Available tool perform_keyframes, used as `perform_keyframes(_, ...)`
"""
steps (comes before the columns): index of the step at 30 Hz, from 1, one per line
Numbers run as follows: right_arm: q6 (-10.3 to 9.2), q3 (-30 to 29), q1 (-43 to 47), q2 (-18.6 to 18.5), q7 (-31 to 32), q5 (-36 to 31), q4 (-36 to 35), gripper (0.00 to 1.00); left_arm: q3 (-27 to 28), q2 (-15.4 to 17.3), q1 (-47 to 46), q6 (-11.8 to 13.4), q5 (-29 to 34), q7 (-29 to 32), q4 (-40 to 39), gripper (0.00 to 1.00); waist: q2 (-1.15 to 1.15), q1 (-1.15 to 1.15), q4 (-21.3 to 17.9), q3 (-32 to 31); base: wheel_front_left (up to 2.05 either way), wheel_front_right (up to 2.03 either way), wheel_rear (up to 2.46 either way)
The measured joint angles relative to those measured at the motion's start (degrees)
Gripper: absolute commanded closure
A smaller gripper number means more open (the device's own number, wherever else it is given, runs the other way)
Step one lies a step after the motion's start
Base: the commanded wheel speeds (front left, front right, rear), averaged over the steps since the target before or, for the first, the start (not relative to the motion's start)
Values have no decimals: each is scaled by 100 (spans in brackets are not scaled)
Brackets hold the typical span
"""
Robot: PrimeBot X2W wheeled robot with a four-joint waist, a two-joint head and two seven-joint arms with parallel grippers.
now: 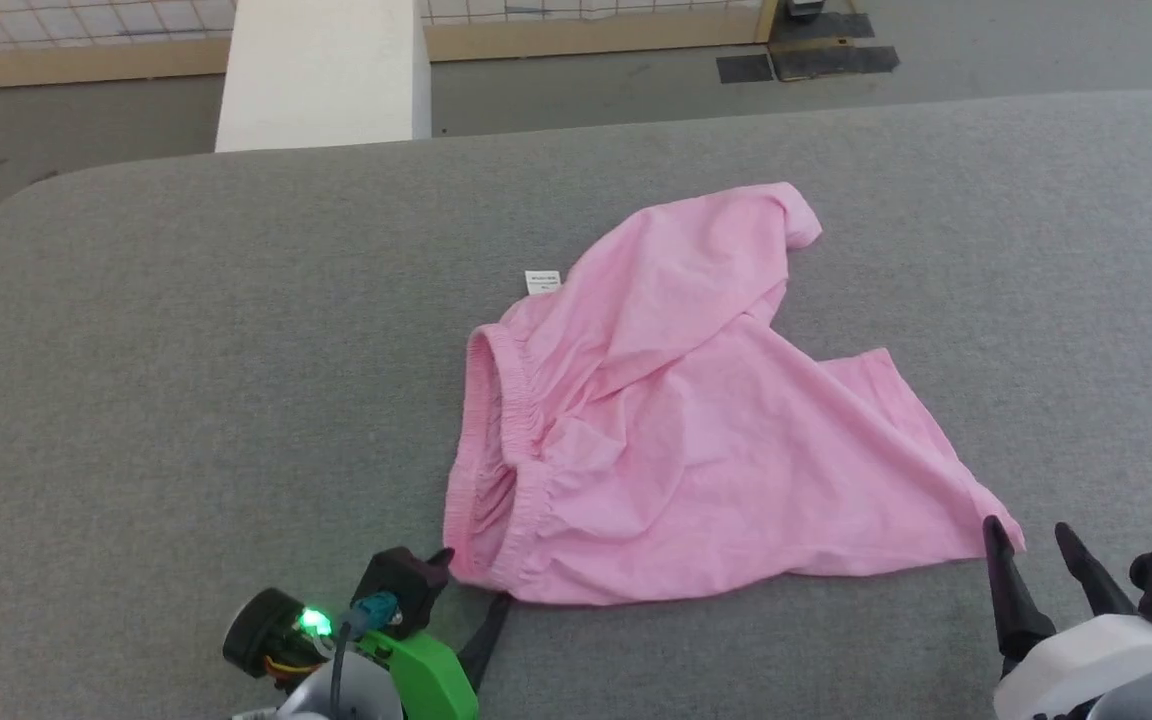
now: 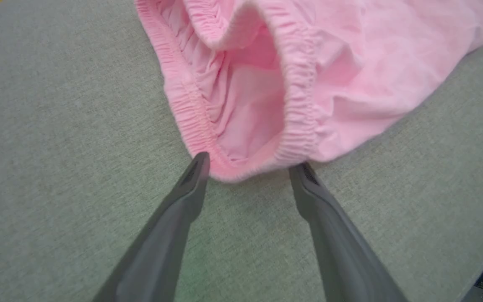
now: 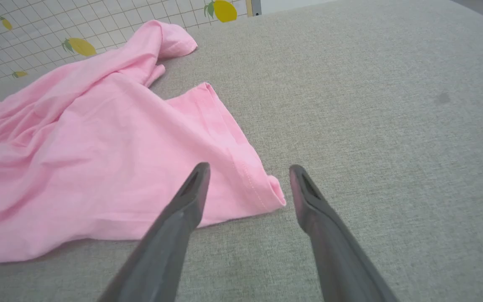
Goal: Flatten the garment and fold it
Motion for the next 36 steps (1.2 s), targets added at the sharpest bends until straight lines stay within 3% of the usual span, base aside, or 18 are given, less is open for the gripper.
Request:
perform_keyframes(7,0,120,-18,0,-2,87,183,0,-74,-48,-171,-82,-59,163,347,0,0,0,-177,121,0,0,0)
perform_keyframes(8,0,133,-30,0,-4,87,207,0,-57,-68,-177,-82,-99,188,368,32,0,0,-198,144,0,0,0)
perform_keyframes(9,0,141,-51,0,-10,86,229,0,-18,-92,-183,-67,-136,211,385,96,0,0,-217,164,0,0,0)
perform_keyframes(10,0,147,-73,-1,-32,86,244,0,22,-113,-195,-37,-180,224,390,100,0,0,-234,185,0,0,0)
perform_keyframes(18,0,155,-456,-1,42,-55,620,0,214,-234,-133,154,-478,232,310,100,0,0,-243,264,0,0,0)
perform_keyframes(23,0,213,-692,-2,1138,-270,1174,0,122,-300,-131,147,-491,259,233,100,0,0,-128,265,0,0,0)
perform_keyframes(24,-1,261,-743,-21,1411,-357,1162,17,103,-310,-132,143,-502,259,227,100,0,0,-99,262,0,0,0)
perform_keyframes(25,-1,277,-783,-47,1605,-394,1136,54,93,-320,-132,133,-515,259,224,100,0,0,-76,258,0,0,0)
perform_keyframes(27,-2,276,-815,-83,1900,-423,1017,93,68,-337,-132,99,-522,256,220,100,0,0,-25,243,0,0,0)
perform_keyframes(28,-2,274,-816,-88,1957,-423,978,100,60,-346,-132,96,-526,255,221,100,0,0,-10,233,0,0,0)
perform_keyframes(36,0,274,-858,-5,2138,-475,621,100,9,-363,-131,-4,-677,176,220,100,0,0,21,0,0,0,0)
